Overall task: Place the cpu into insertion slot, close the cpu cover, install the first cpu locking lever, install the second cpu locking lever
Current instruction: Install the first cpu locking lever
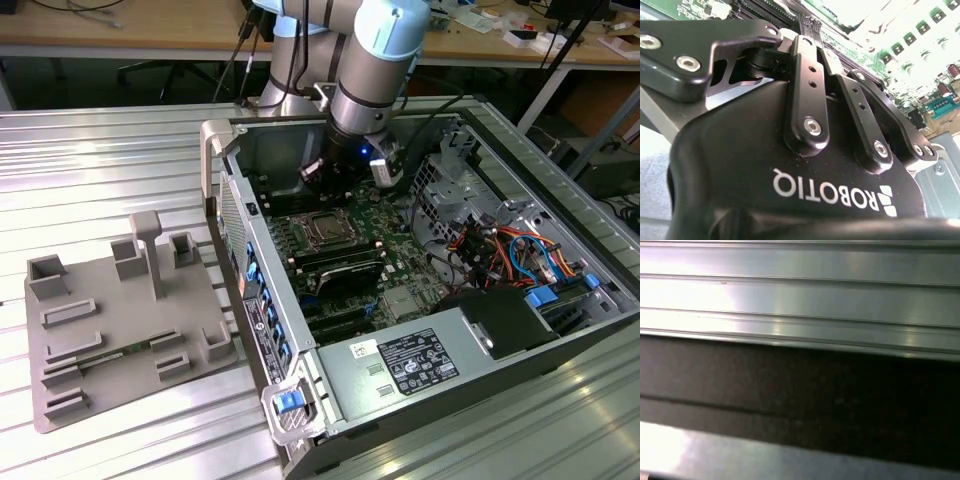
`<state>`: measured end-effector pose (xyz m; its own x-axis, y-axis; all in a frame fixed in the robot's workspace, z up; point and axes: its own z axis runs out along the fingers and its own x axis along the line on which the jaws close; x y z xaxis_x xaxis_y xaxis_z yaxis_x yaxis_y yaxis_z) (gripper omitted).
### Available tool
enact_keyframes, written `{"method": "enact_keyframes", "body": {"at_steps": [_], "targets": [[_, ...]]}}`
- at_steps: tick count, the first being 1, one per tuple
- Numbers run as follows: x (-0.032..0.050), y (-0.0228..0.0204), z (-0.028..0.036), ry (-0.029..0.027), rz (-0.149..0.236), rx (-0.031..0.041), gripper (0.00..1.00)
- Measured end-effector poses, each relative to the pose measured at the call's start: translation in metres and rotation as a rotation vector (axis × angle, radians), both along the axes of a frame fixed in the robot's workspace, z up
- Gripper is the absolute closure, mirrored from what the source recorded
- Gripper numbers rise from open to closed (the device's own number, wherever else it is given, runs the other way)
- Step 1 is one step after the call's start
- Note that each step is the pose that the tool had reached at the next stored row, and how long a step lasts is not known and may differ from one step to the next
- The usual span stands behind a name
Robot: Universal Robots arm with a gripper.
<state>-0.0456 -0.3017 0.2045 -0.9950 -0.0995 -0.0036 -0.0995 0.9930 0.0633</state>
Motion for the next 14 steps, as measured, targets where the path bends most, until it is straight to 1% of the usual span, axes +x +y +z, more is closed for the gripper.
{"method": "enact_keyframes", "body": {"at_steps": [7, 14], "targets": [[0.0015, -0.0015, -0.0016, 0.0002, 0.000, -0.0004, 0.89], [0.0053, -0.0010, -0.0021, -0.0001, 0.003, 0.0006, 0.89]]}}
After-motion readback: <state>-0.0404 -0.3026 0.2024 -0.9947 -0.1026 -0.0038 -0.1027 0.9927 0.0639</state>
